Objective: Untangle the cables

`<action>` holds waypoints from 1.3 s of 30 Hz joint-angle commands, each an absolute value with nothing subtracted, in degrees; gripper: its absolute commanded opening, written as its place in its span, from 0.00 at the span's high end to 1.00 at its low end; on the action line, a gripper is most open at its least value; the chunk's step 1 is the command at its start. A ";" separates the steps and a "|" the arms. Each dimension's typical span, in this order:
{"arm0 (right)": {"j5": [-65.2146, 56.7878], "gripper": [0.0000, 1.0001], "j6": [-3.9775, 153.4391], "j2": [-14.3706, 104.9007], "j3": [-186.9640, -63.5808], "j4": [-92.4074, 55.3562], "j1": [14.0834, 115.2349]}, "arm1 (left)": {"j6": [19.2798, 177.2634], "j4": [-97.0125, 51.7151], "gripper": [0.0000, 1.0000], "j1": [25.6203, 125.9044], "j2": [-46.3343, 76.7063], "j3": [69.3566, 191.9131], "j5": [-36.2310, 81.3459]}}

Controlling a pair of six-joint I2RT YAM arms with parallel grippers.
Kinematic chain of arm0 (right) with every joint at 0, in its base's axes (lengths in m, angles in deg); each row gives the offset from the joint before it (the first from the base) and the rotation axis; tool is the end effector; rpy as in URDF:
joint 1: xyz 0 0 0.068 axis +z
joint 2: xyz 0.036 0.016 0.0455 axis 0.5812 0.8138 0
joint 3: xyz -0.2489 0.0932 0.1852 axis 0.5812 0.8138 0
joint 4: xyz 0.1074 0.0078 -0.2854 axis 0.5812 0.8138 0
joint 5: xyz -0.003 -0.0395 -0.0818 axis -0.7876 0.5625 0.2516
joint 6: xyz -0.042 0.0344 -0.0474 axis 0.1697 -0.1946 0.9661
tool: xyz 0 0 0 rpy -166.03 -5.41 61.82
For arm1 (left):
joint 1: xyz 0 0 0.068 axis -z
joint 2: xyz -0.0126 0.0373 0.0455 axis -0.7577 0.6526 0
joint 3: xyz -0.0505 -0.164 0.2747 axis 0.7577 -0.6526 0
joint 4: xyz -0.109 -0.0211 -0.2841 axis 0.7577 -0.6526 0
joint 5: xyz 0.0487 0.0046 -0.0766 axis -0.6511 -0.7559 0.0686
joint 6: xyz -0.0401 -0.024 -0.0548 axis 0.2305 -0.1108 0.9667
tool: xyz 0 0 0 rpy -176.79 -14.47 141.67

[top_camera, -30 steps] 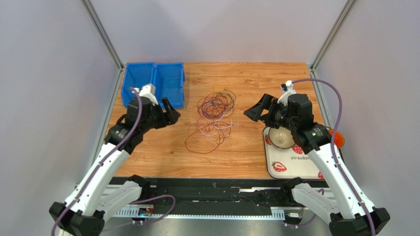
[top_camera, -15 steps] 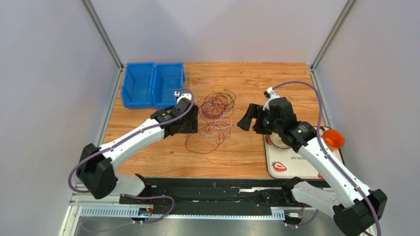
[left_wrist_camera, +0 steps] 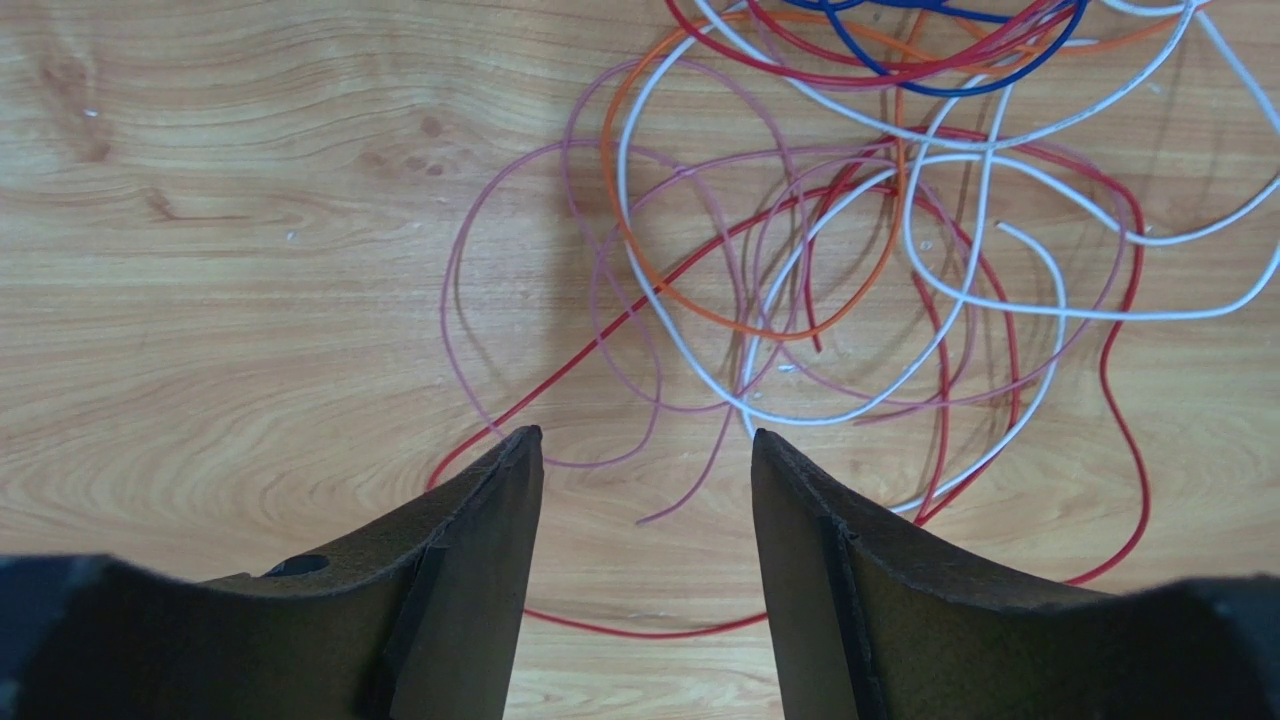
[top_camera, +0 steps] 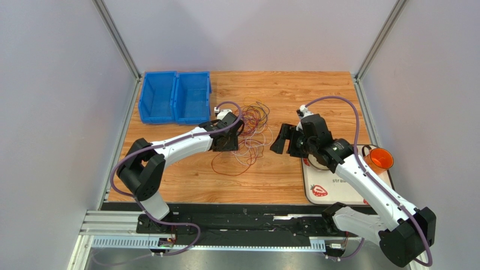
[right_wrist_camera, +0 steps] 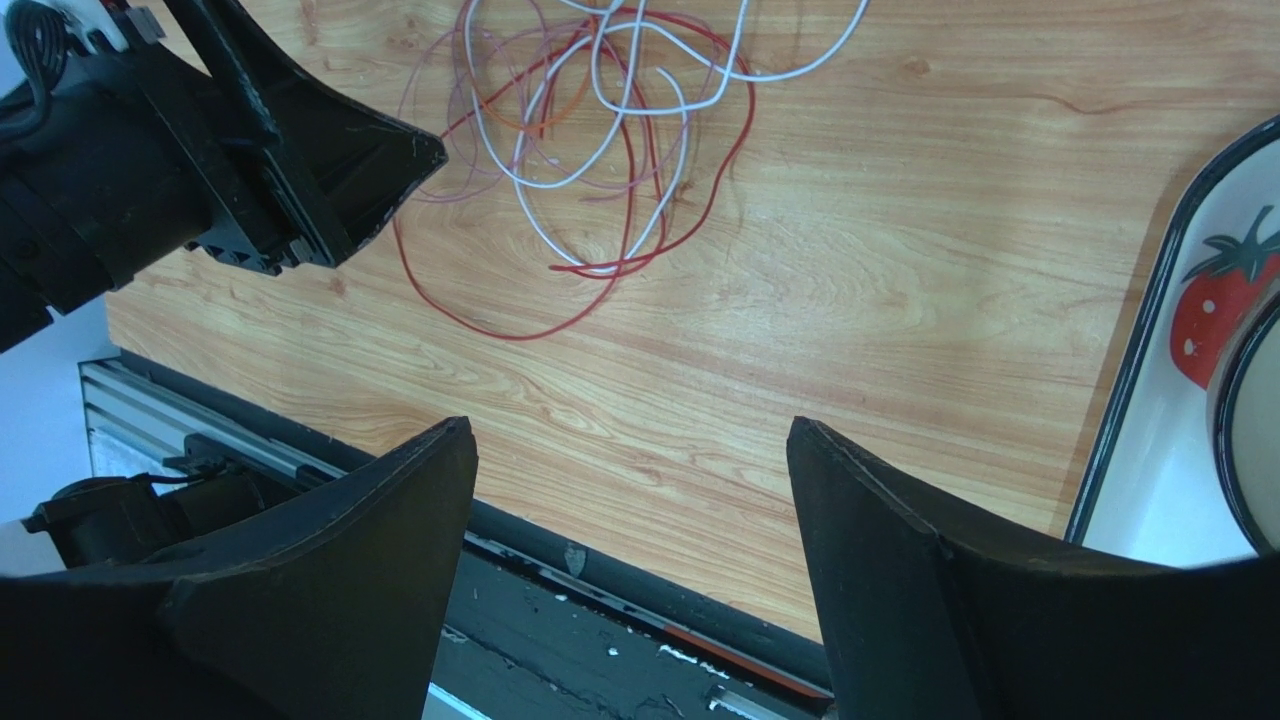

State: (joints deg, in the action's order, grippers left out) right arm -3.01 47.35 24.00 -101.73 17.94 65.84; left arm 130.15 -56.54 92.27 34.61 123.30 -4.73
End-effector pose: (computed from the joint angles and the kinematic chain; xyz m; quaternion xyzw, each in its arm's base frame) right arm 0.2140 0.1329 0.3135 0.0097 0.9219 0.2487 0.2969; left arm 0.2987 -0.2520 0.2205 -0.0441 0.9563 -0.0479 0.2850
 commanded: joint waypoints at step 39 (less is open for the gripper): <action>-3.08 0.21 48.67 24.92 -100.00 17.09 66.21 | 134.87 -72.36 1.00 95.05 40.16 138.77 -16.00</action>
